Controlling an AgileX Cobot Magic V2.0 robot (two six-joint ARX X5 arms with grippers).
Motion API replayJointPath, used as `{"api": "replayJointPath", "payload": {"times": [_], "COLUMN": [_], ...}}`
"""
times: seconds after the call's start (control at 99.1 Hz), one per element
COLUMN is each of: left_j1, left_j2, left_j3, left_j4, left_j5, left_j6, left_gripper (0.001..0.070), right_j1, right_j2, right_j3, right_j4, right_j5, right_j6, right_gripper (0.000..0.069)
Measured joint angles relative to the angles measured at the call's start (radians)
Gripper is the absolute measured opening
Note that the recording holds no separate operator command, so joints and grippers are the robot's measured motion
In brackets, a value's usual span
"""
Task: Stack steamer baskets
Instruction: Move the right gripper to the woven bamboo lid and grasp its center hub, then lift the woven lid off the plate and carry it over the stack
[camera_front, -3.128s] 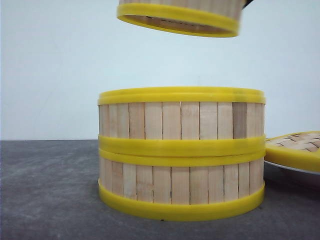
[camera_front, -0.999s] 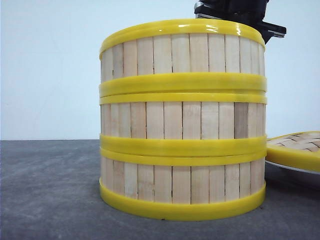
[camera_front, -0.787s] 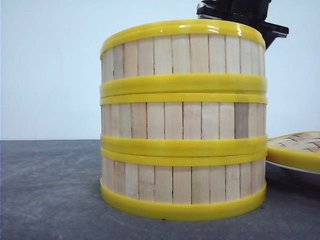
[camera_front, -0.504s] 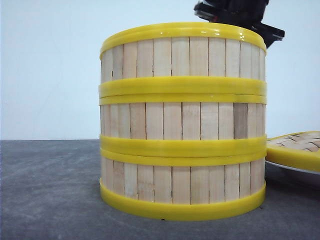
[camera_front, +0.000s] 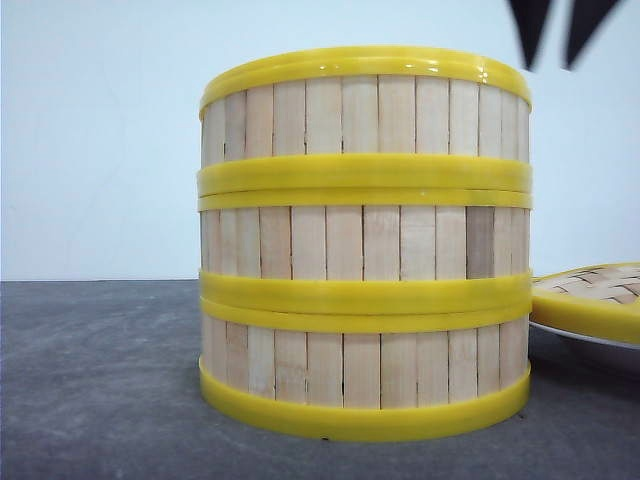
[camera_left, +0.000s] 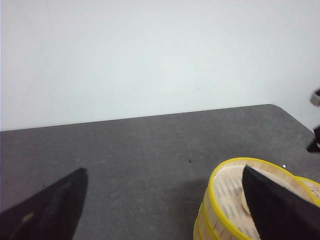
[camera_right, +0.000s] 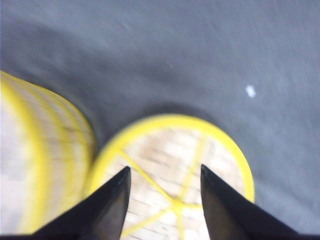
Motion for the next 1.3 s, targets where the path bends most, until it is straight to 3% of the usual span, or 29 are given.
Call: {"api": "replayJointPath", "payload": {"times": [0.202, 0.363, 0.646, 1.302], "left_j1": [0.0, 0.0, 0.0, 0.0], "left_j2": [0.0, 0.0, 0.01, 0.013], "left_j3": [0.0, 0.0, 0.0, 0.0], "left_j4": [0.006, 0.04, 0.038, 0.038], "left_j5": [0.0, 0.0, 0.0, 0.0], "left_j6": [0.0, 0.007, 0.015, 0.016], "left_gripper": [0.059, 0.059, 0.059, 0.059], "right_j1": [-0.093, -0.105, -0.105, -0.106], "right_j2": [-0.066, -0.062, -0.063, -0.051], "right_j3": [-0.355, -0.523, -0.535, -0.534], "right_j4": [0.133, 0.229, 0.339, 0.263], "right_j5": [-0.047, -0.076, -0.071, -0.087], "right_j6": [0.0, 0.0, 0.001, 0.001], "right_gripper": [0.0265, 0.0265, 0.0265, 0.0265]}}
